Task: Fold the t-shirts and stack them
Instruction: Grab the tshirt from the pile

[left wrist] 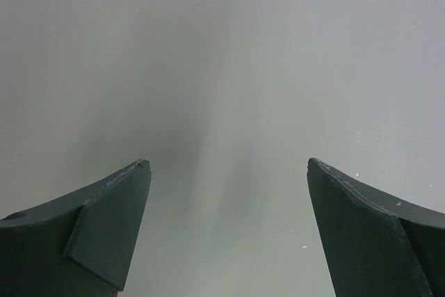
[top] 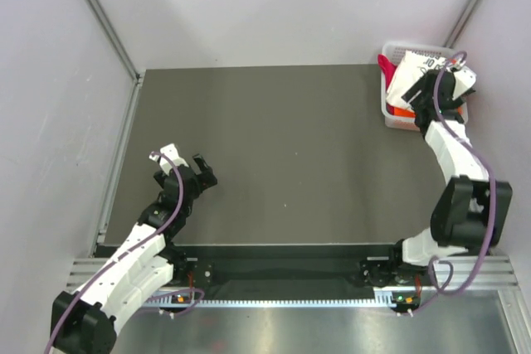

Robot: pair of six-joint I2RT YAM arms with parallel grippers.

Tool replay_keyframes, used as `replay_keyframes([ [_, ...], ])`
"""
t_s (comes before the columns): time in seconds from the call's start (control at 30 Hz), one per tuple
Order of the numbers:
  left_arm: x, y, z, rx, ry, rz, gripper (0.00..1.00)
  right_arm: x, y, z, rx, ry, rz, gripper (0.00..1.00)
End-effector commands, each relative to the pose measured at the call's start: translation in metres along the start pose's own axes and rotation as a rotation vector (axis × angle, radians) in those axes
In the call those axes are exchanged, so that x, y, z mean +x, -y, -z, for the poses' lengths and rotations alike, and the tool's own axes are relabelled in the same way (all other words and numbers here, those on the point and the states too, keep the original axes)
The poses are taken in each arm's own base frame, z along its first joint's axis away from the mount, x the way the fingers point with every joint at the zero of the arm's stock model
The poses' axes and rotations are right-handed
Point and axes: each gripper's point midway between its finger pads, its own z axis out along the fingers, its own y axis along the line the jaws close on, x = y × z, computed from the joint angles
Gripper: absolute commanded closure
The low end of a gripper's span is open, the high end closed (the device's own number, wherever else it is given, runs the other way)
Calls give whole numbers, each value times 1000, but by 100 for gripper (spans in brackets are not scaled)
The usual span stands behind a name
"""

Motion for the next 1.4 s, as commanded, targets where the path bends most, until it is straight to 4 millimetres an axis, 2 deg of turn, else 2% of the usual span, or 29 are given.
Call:
replay_keyframes([
  [0.0,-10,7,-2,25,37,11,1,-3,-14,-27,2,-38,-28,25],
  [0.03,-11,8,-2,30,39,11,1,-15,-22,-33,-7,-21,-35,26],
  [0.07,-10,8,-2,31,37,10,1,-3,-19,-48,21,-56,-18,27],
  [0.13,-11,8,-2,29,38,10,1,-9,-27,-60,25,-49,-26,28],
  [0.17,-10,8,-2,29,35,9,1,1,-25,-72,43,-65,-24,29],
  [0.33,-9,9,-5,30,31,5,1,6,-21,-101,96,-61,-55,36],
  [0.37,-9,9,-5,27,29,2,2,14,-19,-109,108,-77,-49,38],
  [0.43,-8,9,-6,23,26,2,2,9,-16,-114,127,-69,-52,45],
  [0.47,-9,9,-6,22,27,4,2,8,-15,-114,129,-67,-52,50],
  [0.5,-10,9,-6,22,29,4,2,5,-16,-113,128,-59,-48,62],
  [0.53,-9,9,-6,21,29,3,1,2,-16,-112,127,-50,-47,69],
  [0.57,-10,9,-6,20,29,4,2,-6,-17,-107,121,-35,-50,85],
  [0.63,-10,9,-6,22,30,2,2,-14,-16,-96,129,-11,-49,100],
  [0.7,-10,9,-7,20,30,1,2,-33,-19,-74,124,37,-42,100],
  [0.73,-10,9,-7,21,29,0,2,-50,-24,-56,117,85,-48,100],
  [0.83,-8,9,-7,18,24,-4,2,-69,-32,-25,114,151,-27,100],
  [0.93,-8,9,-7,18,24,-1,2,-110,-48,25,47,229,-25,100],
  [0.97,-9,9,-7,17,26,0,2,-119,-53,36,27,236,-19,100],
  [1.0,-8,9,-7,17,23,-2,2,-145,-66,57,-17,278,-15,100],
  [1.03,-8,9,-7,18,24,-1,2,-155,-72,74,-42,285,5,100],
  [1.07,-9,8,-7,16,26,0,2,-161,-92,95,-101,296,26,100],
  [1.1,-8,8,-7,17,25,-1,2,-187,-105,123,-154,347,37,100],
  [1.17,-9,8,-7,16,27,-2,2,-189,-140,168,-294,346,75,100],
  [1.2,-10,8,-7,16,30,1,2,-200,-155,194,-374,370,83,100],
  [1.23,-9,8,-7,17,28,0,2,-183,-182,221,-498,326,115,100],
  [1.3,-9,8,-7,15,28,0,2,-179,-206,262,-630,312,129,100],
  [1.33,-9,8,-7,15,27,0,2,-156,-229,290,-744,264,169,100],
  [1.37,-8,8,-6,15,25,0,2,-147,-238,307,-799,248,187,100],
])
